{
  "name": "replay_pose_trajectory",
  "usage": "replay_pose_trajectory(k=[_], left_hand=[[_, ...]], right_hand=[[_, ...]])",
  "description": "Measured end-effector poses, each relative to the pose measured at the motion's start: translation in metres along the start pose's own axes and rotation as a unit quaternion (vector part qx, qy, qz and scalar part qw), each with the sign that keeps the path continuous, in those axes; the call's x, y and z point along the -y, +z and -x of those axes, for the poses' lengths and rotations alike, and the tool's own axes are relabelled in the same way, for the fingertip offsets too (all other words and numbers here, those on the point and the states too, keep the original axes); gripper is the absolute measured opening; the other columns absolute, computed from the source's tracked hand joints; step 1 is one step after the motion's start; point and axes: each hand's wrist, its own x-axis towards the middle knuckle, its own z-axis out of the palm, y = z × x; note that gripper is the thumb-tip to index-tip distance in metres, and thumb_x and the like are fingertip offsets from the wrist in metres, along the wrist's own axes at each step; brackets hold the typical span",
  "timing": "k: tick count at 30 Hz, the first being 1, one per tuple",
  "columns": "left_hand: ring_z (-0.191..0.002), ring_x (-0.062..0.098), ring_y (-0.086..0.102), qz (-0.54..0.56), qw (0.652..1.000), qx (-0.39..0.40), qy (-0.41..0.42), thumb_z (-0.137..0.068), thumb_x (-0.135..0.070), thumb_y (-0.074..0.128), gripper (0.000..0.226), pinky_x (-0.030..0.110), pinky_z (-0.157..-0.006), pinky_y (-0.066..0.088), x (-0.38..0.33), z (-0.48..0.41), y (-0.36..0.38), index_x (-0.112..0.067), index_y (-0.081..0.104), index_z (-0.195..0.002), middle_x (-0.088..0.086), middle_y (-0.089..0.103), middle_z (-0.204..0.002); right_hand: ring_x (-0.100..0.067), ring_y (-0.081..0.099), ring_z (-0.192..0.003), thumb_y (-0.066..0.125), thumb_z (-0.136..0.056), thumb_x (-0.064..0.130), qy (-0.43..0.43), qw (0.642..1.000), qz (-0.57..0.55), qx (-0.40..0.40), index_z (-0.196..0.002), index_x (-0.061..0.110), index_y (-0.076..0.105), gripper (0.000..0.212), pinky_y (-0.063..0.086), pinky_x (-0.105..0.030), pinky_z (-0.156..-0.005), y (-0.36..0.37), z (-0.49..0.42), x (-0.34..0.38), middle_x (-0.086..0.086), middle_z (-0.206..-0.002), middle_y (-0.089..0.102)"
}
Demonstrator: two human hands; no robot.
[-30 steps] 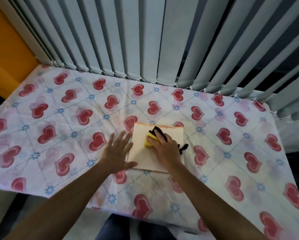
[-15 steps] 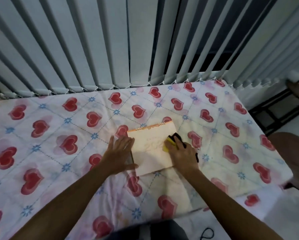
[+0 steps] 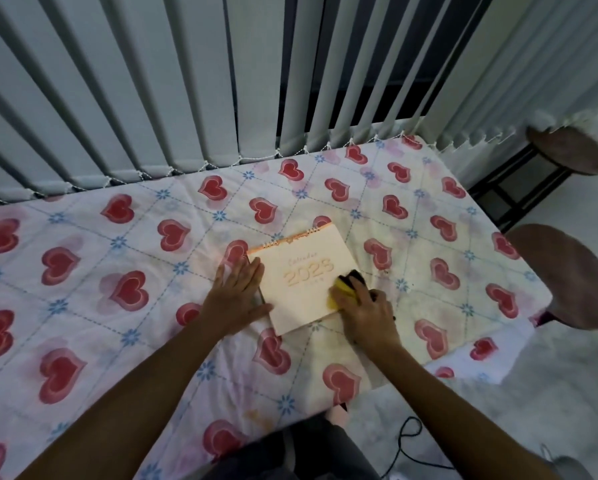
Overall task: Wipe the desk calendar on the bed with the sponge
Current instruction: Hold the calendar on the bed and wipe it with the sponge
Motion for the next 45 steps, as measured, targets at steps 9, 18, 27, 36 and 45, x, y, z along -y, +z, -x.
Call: replay_pose_trajectory(k=[9,18,27,36,45], left_hand=[[-0.148,0.034,0.001,0.009,1.000,-0.005,0.003,-0.065,-0.080,-0.020,0.113,0.057,-0.116,0.004,-0.002,0.000,0.002,-0.011,0.006,-0.150,0.012,0.004,-0.161],[-0.148,0.033,-0.003,0.013,1.000,-0.003,-0.005,-0.059,-0.080,-0.026,0.116,0.058,-0.116,0.002,-0.003,-0.001,0.001,-0.012,-0.002,-0.150,0.010,-0.002,-0.161],[-0.147,0.033,-0.011,0.038,0.999,0.005,-0.025,-0.067,-0.082,-0.007,0.108,0.059,-0.115,-0.002,-0.005,-0.001,0.007,-0.014,-0.002,-0.150,0.013,-0.008,-0.160],[-0.122,0.045,0.052,0.027,0.999,0.015,-0.040,-0.085,-0.072,0.008,0.095,0.067,-0.088,0.045,-0.007,0.006,-0.005,-0.002,0.055,-0.129,0.022,0.055,-0.134],[-0.127,0.043,0.049,0.027,0.998,-0.013,-0.063,-0.075,-0.074,0.031,0.096,0.065,-0.095,0.041,-0.007,0.008,-0.007,0.000,0.051,-0.132,0.022,0.051,-0.139]], right_hand=[[-0.046,0.040,-0.119,0.049,-0.095,0.020,-0.099,0.994,-0.017,0.048,-0.133,0.029,0.047,0.039,0.040,-0.054,-0.095,0.015,0.021,0.083,-0.013,-0.155,0.024],[-0.044,0.047,-0.115,0.049,-0.095,0.026,0.039,0.999,0.031,0.010,-0.134,0.027,0.049,0.039,0.046,-0.051,-0.095,-0.006,0.011,-0.017,-0.015,-0.152,0.033],[-0.034,0.064,-0.089,0.081,-0.070,0.027,-0.152,0.986,0.061,0.007,-0.117,0.031,0.065,0.049,0.058,-0.040,-0.071,0.003,0.011,0.067,-0.010,-0.133,0.059],[-0.029,0.021,-0.142,0.043,-0.094,0.028,-0.028,0.999,-0.029,0.003,-0.151,0.021,0.015,0.063,0.029,-0.047,-0.110,-0.003,-0.087,0.053,-0.002,-0.161,0.013],[-0.020,0.029,-0.138,0.033,-0.101,0.040,-0.004,0.998,-0.061,-0.007,-0.151,0.023,0.019,0.055,0.029,-0.040,-0.106,0.011,-0.121,0.044,0.007,-0.160,0.017]])
